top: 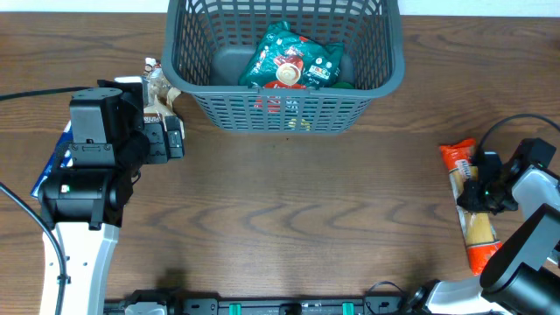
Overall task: Pack container
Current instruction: 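Lift the spaghetti package upright with the right gripper toward the basket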
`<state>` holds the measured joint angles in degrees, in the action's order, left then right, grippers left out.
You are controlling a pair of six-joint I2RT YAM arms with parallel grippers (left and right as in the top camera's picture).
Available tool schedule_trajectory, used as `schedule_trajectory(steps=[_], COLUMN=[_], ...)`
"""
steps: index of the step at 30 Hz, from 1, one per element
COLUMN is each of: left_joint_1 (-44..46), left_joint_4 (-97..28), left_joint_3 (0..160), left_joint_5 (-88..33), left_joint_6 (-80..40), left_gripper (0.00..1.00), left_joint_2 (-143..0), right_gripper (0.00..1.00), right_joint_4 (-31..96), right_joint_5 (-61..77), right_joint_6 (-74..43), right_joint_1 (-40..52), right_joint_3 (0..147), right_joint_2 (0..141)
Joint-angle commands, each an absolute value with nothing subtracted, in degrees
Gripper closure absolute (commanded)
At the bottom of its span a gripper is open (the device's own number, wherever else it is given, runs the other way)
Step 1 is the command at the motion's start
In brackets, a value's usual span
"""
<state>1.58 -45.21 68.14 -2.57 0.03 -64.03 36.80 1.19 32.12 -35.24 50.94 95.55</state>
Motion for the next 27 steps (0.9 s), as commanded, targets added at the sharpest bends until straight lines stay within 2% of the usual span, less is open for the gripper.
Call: schedule_trajectory(steps=[1,8,14,21,27], left_joint_1=[1.3,1.3,1.3,1.3,1.3], left_joint_4=[-45.4,-45.4,-45.3,-45.4,-45.4], left_joint_3=[69.1,69.1,69.1,69.1,69.1], left_joint_5=[-1.9,-1.9,-1.9,-1.9,-1.9], left_joint_6=[0.4,0.4,0.4,0.4,0.4], left_gripper=[0.01,0.01,0.01,0.01,0.01], left_joint_2=[-64.4,-64.4,-64.4,-64.4,-64.4], right_gripper=[0.97,0.99,0.99,0.99,0.99], right_joint_4=[36.2,35.7,39.0,54.2,64.2], right_joint_5=[4.6,12.7,18.6,18.3,16.7], right_joint_6=[27.0,17.2,8.5,8.1,4.7], right_joint_1=[-35.6,-35.6,-34.8,-29.5,-23.2], right_joint_3=[50.0,51.2,57.9,76.4,99.5], right_joint_2=[97.4,97.4,97.4,97.3,97.3])
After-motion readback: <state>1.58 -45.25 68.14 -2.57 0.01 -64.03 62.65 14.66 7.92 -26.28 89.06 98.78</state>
